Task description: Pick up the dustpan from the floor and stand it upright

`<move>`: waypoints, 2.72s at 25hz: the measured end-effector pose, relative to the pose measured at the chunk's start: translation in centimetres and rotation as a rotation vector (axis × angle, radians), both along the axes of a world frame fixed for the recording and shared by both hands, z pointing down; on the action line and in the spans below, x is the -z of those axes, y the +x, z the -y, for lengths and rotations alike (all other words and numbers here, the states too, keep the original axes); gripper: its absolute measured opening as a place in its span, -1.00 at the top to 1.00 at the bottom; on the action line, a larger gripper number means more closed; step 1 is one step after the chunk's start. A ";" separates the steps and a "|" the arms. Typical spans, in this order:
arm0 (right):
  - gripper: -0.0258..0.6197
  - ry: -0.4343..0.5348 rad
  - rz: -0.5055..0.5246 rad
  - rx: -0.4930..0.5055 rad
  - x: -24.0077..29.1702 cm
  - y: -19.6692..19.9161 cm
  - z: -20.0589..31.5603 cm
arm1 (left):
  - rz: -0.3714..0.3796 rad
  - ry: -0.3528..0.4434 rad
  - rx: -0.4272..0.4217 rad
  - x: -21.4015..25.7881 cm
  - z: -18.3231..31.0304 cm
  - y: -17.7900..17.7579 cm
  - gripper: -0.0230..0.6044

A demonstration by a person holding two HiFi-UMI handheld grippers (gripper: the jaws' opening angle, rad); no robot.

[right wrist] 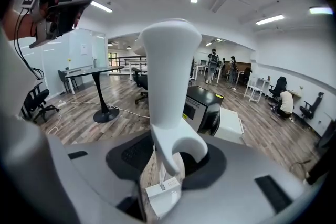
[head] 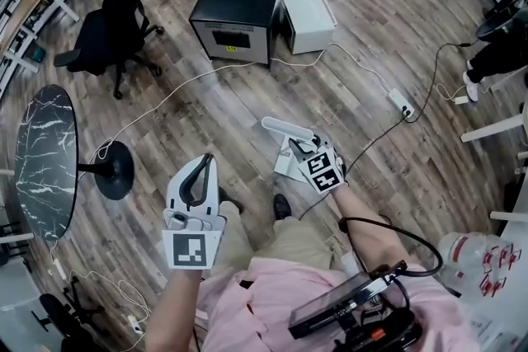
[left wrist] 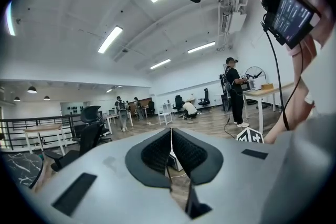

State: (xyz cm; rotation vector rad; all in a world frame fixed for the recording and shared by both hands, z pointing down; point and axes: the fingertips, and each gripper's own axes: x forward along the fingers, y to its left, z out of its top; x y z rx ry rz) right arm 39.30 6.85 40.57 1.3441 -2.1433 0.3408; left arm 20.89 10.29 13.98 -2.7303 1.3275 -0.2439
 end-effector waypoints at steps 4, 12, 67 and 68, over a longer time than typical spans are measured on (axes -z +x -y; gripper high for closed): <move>0.33 -0.007 0.018 -0.018 0.0 1.0 -0.4 | 0.018 -0.001 -0.009 0.4 -0.7 1.0 0.88; 0.11 0.017 0.094 -0.063 3.7 3.3 -2.2 | -0.025 0.013 0.009 2.5 -1.1 2.6 0.88; 0.92 0.628 0.168 -0.175 35.8 1.1 -0.6 | -0.144 0.274 0.012 17.9 1.1 6.7 0.88; 0.92 0.625 0.167 -0.178 35.8 1.1 -0.6 | -0.141 0.275 0.011 17.8 1.1 6.8 0.88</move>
